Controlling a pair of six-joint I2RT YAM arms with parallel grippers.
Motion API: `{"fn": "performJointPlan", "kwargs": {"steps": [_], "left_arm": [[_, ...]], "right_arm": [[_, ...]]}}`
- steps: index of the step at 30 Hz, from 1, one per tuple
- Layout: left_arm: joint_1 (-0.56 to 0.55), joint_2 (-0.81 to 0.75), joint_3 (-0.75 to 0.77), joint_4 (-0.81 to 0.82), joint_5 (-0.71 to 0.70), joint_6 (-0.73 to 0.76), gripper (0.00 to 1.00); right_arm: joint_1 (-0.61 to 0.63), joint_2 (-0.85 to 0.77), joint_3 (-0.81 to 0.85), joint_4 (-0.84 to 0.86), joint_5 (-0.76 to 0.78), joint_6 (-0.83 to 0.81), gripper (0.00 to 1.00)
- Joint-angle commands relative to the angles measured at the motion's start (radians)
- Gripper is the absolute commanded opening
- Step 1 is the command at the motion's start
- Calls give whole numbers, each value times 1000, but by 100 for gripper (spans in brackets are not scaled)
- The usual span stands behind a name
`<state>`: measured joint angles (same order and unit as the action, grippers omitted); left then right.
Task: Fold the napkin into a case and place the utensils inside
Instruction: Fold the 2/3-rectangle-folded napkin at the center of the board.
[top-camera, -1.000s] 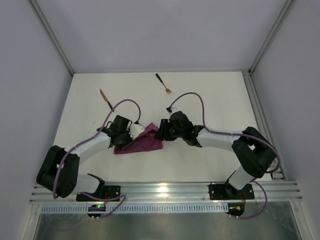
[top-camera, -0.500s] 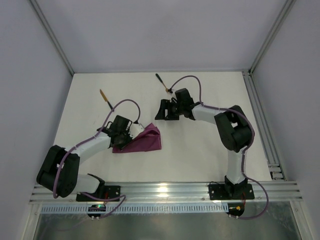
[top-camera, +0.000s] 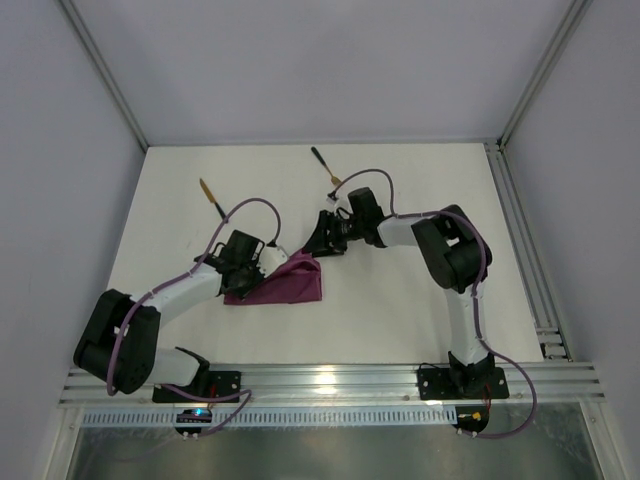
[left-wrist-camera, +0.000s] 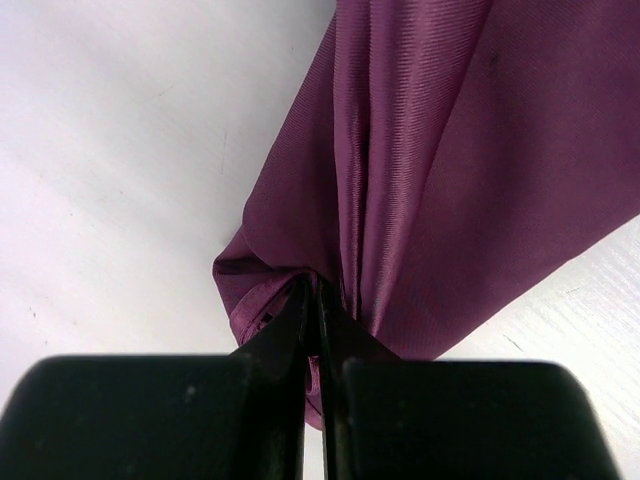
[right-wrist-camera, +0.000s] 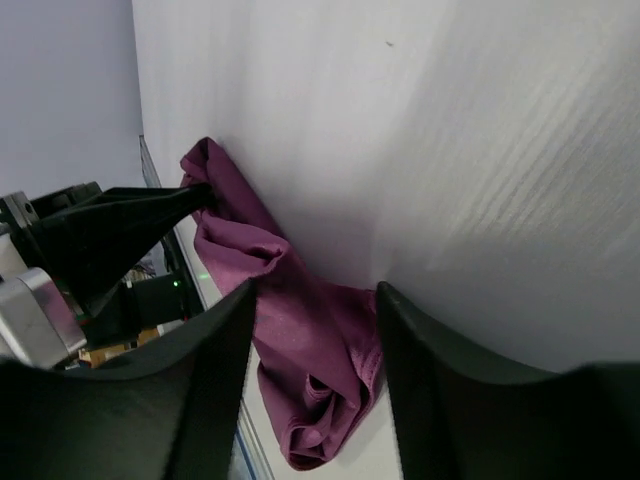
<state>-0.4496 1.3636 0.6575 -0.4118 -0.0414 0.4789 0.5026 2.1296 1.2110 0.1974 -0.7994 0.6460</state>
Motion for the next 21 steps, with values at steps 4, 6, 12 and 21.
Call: {"fn": "performJointPlan", "kwargs": {"steps": [4,6,12,21], "left_arm": [[2,22,-12,10,-8,-11,0],[2,22,-15,13,-9,-14,0],[15,38,1,45,-38,-40,0],[58,86,48,27,-8,-79,0]], "right_arm": [[10,39,-71,147,-81,109,37],[10,20,-74,186,-78,115,33],[28,-74,-142,258,-51,63,6],[154,-307,-353,272,250,-163,4]]}}
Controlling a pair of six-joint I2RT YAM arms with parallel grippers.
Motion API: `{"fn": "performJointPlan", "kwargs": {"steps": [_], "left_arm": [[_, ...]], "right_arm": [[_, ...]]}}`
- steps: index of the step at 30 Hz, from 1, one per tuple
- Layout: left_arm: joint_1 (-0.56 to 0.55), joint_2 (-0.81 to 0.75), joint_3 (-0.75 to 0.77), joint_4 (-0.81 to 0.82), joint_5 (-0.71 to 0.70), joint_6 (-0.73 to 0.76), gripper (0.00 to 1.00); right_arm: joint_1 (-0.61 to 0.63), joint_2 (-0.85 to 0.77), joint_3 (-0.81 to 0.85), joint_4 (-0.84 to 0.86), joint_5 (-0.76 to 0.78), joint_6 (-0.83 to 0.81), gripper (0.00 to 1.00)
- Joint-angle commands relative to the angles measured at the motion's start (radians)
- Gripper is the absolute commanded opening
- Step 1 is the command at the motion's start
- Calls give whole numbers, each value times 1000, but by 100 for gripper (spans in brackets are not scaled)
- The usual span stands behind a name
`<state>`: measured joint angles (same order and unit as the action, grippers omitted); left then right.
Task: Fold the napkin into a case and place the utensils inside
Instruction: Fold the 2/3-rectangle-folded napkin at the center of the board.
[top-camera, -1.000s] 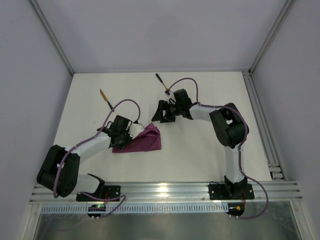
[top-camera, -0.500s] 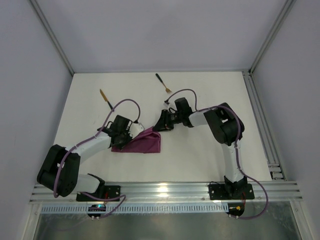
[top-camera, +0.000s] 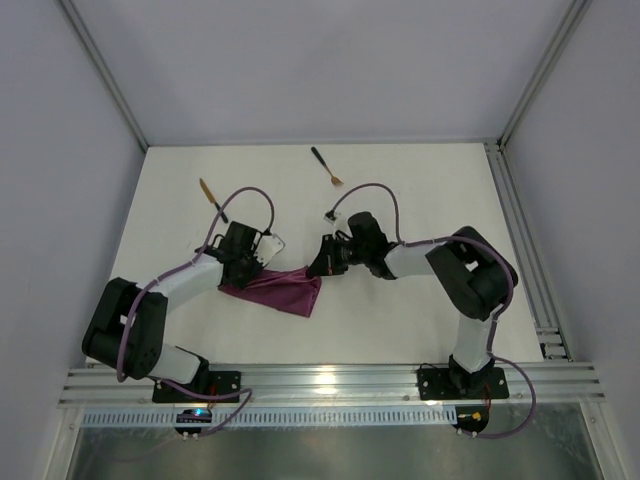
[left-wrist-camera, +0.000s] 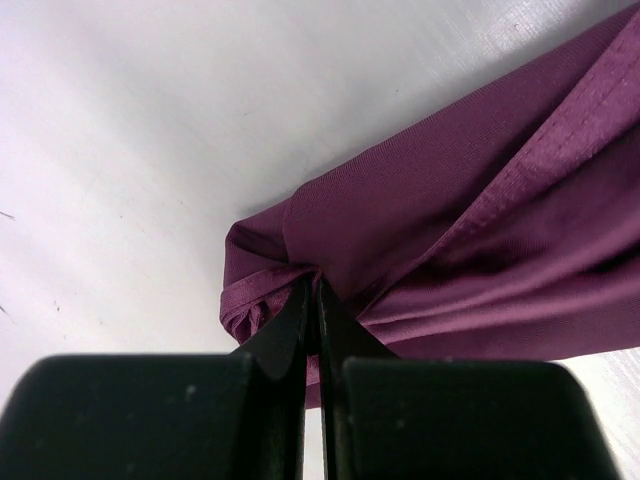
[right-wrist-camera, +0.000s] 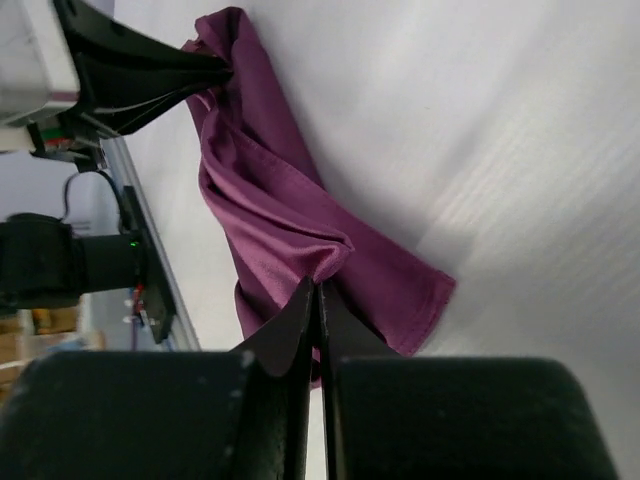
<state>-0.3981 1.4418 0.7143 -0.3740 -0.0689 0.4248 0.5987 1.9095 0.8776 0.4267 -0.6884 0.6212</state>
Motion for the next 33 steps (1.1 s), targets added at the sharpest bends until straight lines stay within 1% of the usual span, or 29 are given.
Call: {"fn": "performJointPlan", "kwargs": {"steps": [1,3,8,11,12,17,21,23,26,29,30,33], "left_arm": [[8,5,-10,-11,20,-24,0],[18,3,-10,-13,27,-23,0],[44,3,7,-22,43,-27,0],[59,3,11,-25,50,-26,0],[67,3,11,-23,52,-26,0],[91,5,10,-17,54,-21,0],[108,9,8,-6,57,-17,0],[110,12,7,-3,64,-11,0],[114,11,2,9,64,-6,0],[116,8,1,20,66,5,0],[116,6,-1,23,66,6,0],[116,2,-1,27,104,14,0]], "right_arm": [[103,-114,-26,29,201,-168,4],[145,-133,-28,-14,259,-231,4],[282,-214,-75,-6,413,-304,4],[363,-245,-89,-25,511,-382,4],[378,-248,-91,-32,532,-421,4],[449,-251,-106,-57,593,-488,4],[533,-250,-91,-92,653,-526,4],[553,-236,-78,-126,684,-541,8],[587,-216,-68,-161,742,-557,16],[612,-214,-52,-200,760,-577,31],[616,-219,-39,-215,771,-581,39],[621,-286,-29,-250,782,-577,51]]}}
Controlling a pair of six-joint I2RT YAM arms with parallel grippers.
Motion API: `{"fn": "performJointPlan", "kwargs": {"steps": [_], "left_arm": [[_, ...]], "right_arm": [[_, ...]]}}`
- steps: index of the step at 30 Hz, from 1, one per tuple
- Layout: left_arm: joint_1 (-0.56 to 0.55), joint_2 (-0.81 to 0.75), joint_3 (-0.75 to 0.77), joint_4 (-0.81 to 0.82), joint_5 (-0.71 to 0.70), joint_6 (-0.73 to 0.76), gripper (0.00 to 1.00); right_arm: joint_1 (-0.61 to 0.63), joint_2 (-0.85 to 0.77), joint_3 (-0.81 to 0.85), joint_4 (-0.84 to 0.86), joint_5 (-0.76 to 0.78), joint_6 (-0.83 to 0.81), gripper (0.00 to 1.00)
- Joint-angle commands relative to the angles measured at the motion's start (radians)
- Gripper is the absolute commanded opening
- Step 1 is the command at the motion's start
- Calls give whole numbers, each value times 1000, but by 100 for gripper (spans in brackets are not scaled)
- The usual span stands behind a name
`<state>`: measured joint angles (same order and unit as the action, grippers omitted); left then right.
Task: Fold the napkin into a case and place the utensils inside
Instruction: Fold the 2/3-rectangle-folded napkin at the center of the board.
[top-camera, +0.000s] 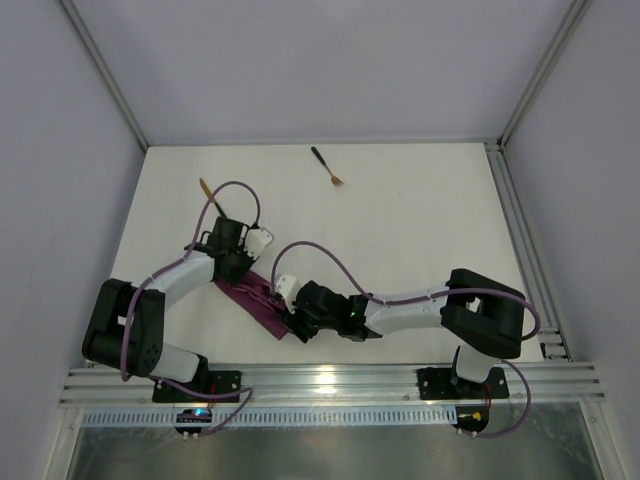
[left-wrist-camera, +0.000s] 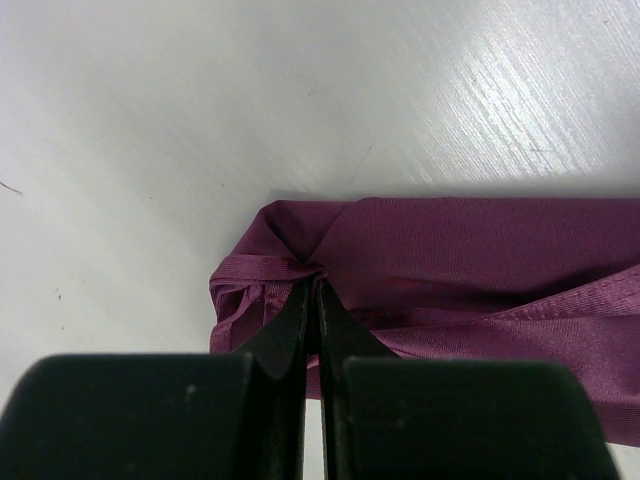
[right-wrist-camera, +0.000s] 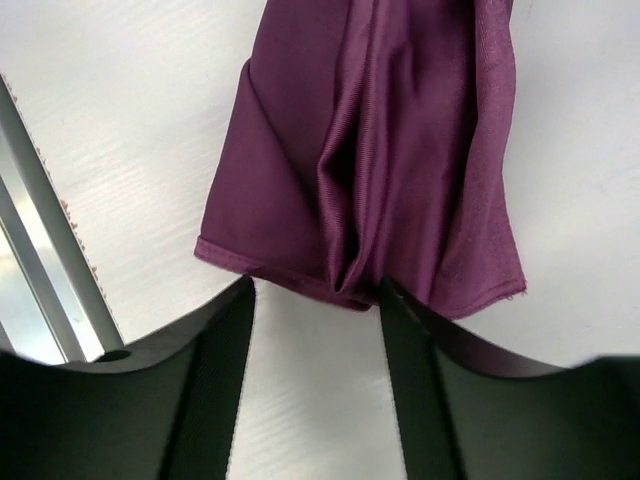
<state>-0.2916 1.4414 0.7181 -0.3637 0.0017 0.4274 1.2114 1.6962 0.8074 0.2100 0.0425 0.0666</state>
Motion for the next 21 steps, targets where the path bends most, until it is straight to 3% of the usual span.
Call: {"fn": "performJointPlan", "kwargs": {"steps": [1,3,6,9,10,11,14,17,21], "left_arm": [[9,-1,-6,17,35,13,0],[9,-13,-11,23,43,20,0],[9,-35,-25,35,50,36,0],[9,-55,-40,49,57,50,0],[9,-58,-45,52,57,51,0],[9,-64,-49,58,57,53,0],[9,-84,-71,74,58,60,0],[9,-102,-86,75,58,71,0],[9,-113,-97,81,63,77,0]], "right_arm": [[7,-128,33,-15,50,-16,59],[1,-188,-2,24,42,18,66],[-61,-295,-66,86,-53,119,67],[-195,-343,-146,152,-173,311,67],[-244,-334,-151,137,-194,376,66],[-339,-317,-152,120,-223,436,54],[-414,-221,-119,52,-283,634,35],[-409,-109,-47,-76,-294,702,35],[-400,-43,-37,-75,-274,742,39]]}}
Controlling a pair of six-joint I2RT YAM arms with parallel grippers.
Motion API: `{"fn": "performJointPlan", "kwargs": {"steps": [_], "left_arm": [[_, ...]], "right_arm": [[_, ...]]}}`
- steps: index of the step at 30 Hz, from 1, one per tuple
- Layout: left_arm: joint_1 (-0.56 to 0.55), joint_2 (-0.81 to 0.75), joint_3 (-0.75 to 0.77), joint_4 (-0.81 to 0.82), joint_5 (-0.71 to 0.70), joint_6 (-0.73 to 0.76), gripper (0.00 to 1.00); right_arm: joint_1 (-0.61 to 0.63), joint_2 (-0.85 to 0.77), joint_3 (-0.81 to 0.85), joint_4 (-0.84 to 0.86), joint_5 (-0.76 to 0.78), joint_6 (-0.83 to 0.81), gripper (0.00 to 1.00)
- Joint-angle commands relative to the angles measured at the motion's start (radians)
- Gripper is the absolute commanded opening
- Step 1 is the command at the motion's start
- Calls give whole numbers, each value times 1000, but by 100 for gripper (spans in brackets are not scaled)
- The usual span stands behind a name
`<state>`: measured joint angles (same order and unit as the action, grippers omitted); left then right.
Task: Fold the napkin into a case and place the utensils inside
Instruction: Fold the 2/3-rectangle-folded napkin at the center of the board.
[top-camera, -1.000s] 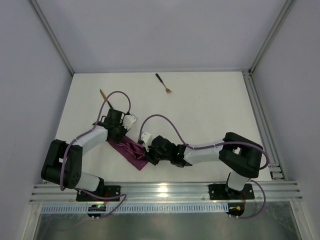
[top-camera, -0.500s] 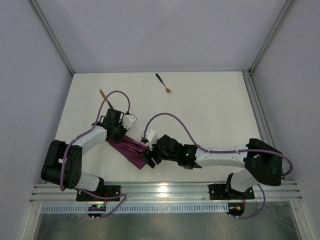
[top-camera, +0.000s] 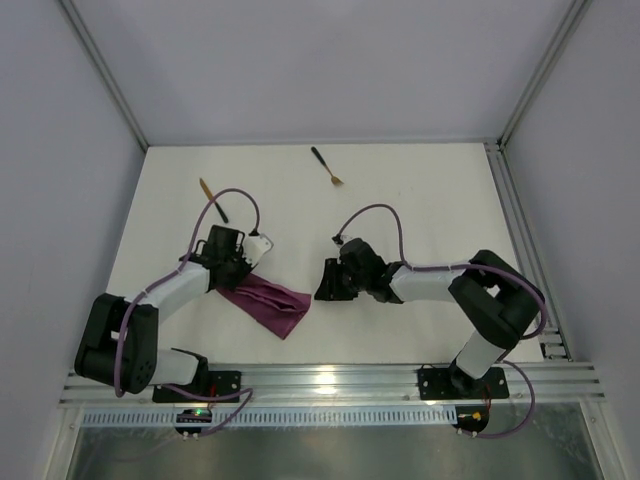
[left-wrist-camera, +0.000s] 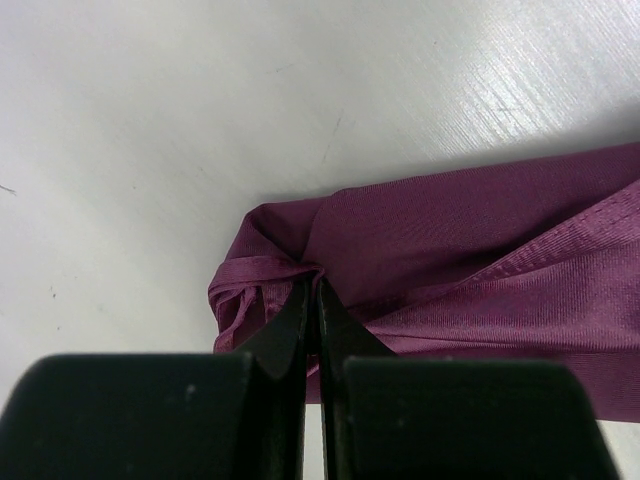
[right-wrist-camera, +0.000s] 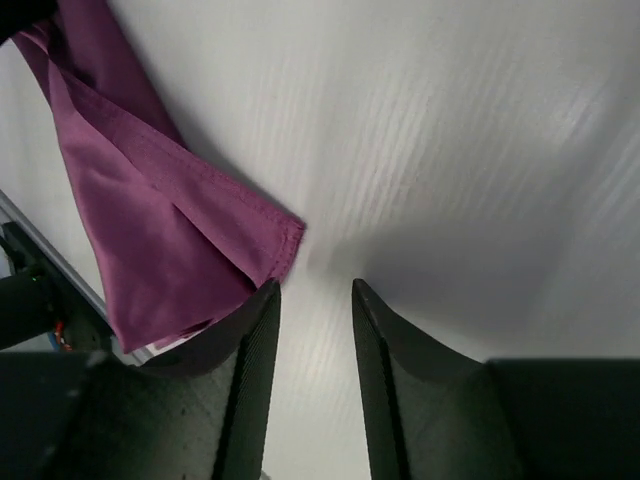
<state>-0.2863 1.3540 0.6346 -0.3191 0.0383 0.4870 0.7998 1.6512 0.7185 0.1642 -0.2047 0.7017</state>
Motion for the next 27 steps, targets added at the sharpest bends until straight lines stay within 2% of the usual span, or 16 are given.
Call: {"fn": "performJointPlan", "kwargs": {"steps": [1,3,16,19,20,23,27], "left_arm": [[4,-26,-13,37,31,18,0],[4,-29,-12,34,32,18,0],[4,-32,-13,35,26,25,0],[4,-32,-12,37,25,27,0],[4,-32,-12,38,25,28,0],[6,-30,-3,38,18,32,0],[19,-41,7,28,32,28,0]], "right_arm": [[16,21,58,-32,-19,101,41],[22,41,82,-43,-12,99,44],[35,226,96,43,-81,171,47],[33,228,90,72,-81,173,34],[33,222,90,78,-78,168,23],[35,197,95,86,-64,142,4],[38,112,93,86,-30,93,4]]}}
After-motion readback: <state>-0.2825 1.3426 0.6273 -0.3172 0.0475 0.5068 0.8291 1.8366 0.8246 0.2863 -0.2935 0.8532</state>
